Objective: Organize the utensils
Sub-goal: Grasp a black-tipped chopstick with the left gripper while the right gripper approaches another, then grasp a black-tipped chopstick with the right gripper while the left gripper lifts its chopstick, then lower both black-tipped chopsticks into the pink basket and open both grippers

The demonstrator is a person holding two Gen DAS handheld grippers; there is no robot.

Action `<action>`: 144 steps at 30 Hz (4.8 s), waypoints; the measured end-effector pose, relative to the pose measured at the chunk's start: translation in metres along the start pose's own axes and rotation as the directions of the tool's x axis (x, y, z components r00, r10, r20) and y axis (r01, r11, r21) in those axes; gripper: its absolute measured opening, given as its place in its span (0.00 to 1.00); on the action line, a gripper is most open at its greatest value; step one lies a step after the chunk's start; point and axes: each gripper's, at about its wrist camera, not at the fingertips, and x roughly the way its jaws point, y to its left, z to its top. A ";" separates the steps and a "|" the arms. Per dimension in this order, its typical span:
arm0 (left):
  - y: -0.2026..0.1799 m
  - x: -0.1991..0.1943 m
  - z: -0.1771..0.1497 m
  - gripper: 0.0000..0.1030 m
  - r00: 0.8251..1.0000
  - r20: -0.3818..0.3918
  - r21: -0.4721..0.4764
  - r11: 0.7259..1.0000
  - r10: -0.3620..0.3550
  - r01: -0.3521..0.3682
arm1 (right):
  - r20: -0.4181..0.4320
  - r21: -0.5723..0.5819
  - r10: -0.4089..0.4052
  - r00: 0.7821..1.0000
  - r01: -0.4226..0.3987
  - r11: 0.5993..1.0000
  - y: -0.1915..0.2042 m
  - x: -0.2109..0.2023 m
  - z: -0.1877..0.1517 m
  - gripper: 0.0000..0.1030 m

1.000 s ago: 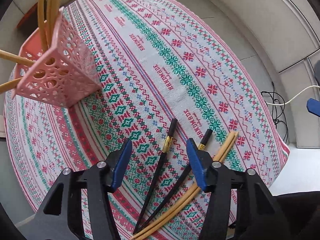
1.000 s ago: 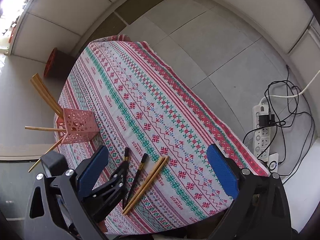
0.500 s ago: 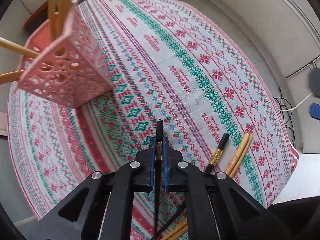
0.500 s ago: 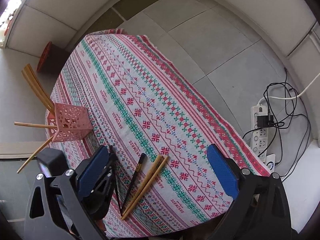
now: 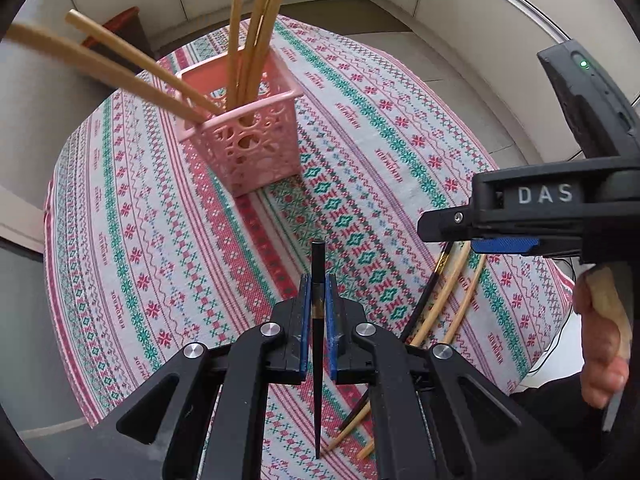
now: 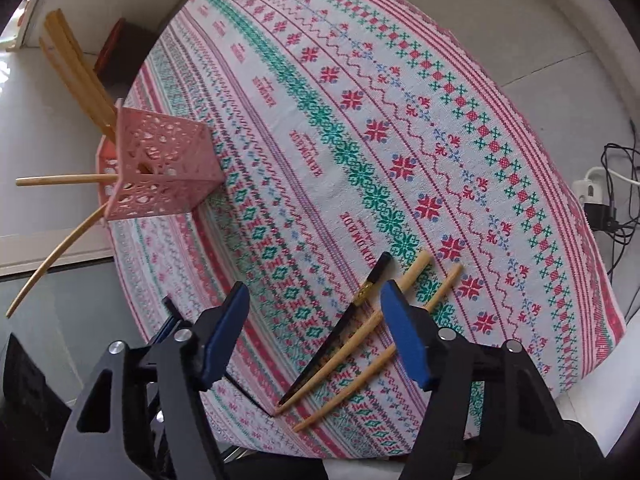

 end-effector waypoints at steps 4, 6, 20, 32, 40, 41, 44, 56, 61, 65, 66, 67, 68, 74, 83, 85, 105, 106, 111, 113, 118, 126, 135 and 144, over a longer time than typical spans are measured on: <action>0.001 -0.001 0.002 0.06 1.000 0.002 -0.012 1.000 -0.002 0.002 | -0.012 0.009 0.016 1.000 -0.016 1.000 -0.001 0.011 0.004 0.53; 0.002 -0.001 0.002 0.06 1.000 0.004 -0.014 1.000 -0.005 0.005 | -0.034 0.019 0.034 0.999 -0.033 0.999 -0.001 0.021 0.008 0.48; 0.006 -0.002 0.002 0.06 1.000 0.010 -0.023 1.000 -0.004 0.004 | 0.019 -0.005 -0.052 0.998 0.052 0.999 0.000 -0.005 0.002 0.47; 0.010 -0.003 0.003 0.07 1.000 0.011 -0.033 0.999 0.005 -0.004 | -0.100 0.089 -0.021 0.995 0.030 0.996 -0.024 0.031 0.006 0.49; 0.023 0.020 -0.003 0.14 0.999 -0.038 -0.074 0.997 0.019 -0.022 | 0.015 -0.037 -0.217 0.976 0.218 0.975 0.033 0.054 0.004 0.49; 0.025 0.028 -0.004 0.15 0.999 -0.048 -0.087 0.996 0.020 -0.024 | 0.044 -0.064 -0.254 0.966 0.256 0.965 0.040 0.056 0.001 0.48; 0.028 0.048 -0.006 0.21 0.997 -0.061 -0.103 0.993 0.054 -0.060 | 0.168 -0.152 -0.376 0.911 0.401 0.903 0.061 0.063 -0.010 0.29; 0.006 0.072 -0.005 0.00 0.992 -0.032 -0.065 0.990 0.123 -0.125 | 0.262 -0.232 -0.291 0.920 0.353 0.906 0.063 0.064 -0.021 0.07; 0.016 0.044 -0.015 0.00 0.997 0.062 -0.052 0.998 0.042 -0.039 | 0.323 -0.278 -0.147 0.935 0.242 0.929 0.060 0.029 -0.027 0.07; 0.035 -0.002 -0.026 0.00 0.987 0.154 -0.067 0.996 -0.049 0.059 | 0.367 -0.357 -0.048 0.929 0.188 0.915 0.058 -0.009 -0.042 0.07; 0.038 -0.012 -0.030 0.00 0.985 0.158 -0.060 0.995 -0.064 0.075 | 0.372 -0.374 -0.033 0.928 0.183 0.909 0.057 -0.018 -0.047 0.07; 0.042 -0.015 -0.034 0.00 0.985 0.148 -0.055 0.994 -0.084 0.093 | 0.367 -0.377 -0.029 0.930 0.177 0.909 0.051 -0.024 -0.051 0.07; 0.041 -0.016 -0.036 0.01 0.986 0.141 -0.067 0.992 -0.094 0.104 | 0.353 -0.369 -0.029 0.935 0.168 0.914 0.047 -0.027 -0.050 0.07; 0.024 0.030 -0.031 0.36 0.996 -0.005 -0.141 0.986 -0.093 0.091 | 0.269 -0.244 -0.102 0.958 0.171 0.955 0.032 -0.001 -0.023 0.07; 0.004 0.077 -0.006 0.36 0.996 -0.085 -0.109 0.993 0.024 -0.033 | 0.230 -0.213 -0.190 0.954 0.240 0.947 0.027 0.034 -0.002 0.07; 0.000 0.078 -0.004 0.05 0.997 -0.063 -0.094 0.994 0.048 -0.054 | 0.267 -0.237 -0.197 0.944 0.262 0.936 0.033 0.032 -0.006 0.07; 0.038 -0.189 -0.064 0.06 0.833 0.554 -0.168 0.982 0.019 0.089 | 0.559 -0.461 0.110 0.822 0.198 0.865 0.085 -0.155 -0.111 0.07; 0.038 -0.204 -0.061 0.06 0.812 0.583 -0.168 0.981 0.021 0.095 | 0.575 -0.461 0.128 0.808 0.191 0.866 0.088 -0.168 -0.112 0.07; 0.045 -0.260 -0.035 0.06 0.718 0.696 -0.172 0.977 0.031 0.125 | 0.648 -0.436 0.228 0.727 0.109 0.893 0.104 -0.227 -0.093 0.07; 0.048 -0.276 -0.020 0.06 0.679 0.733 -0.174 0.976 0.038 0.133 | 0.662 -0.433 0.267 0.701 0.067 0.899 0.111 -0.244 -0.083 0.07; 0.047 -0.284 0.015 0.06 0.641 0.766 -0.160 0.979 0.043 0.125 | 0.687 -0.442 0.321 0.652 0.025 0.897 0.130 -0.259 -0.059 0.07; 0.060 -0.191 0.065 0.26 0.792 0.610 -0.228 0.965 0.040 0.127 | 0.676 -0.448 0.274 0.684 0.086 0.890 0.155 -0.214 -0.026 0.07; 0.082 -0.210 0.051 0.35 0.756 0.651 -0.286 0.946 0.074 0.153 | 0.664 -0.468 0.258 0.702 0.120 0.876 0.176 -0.184 -0.018 0.07; 0.075 -0.230 0.040 0.44 0.724 0.659 -0.325 0.945 0.204 0.029 | 0.750 -0.440 0.183 0.635 0.274 0.855 0.191 -0.175 -0.042 0.43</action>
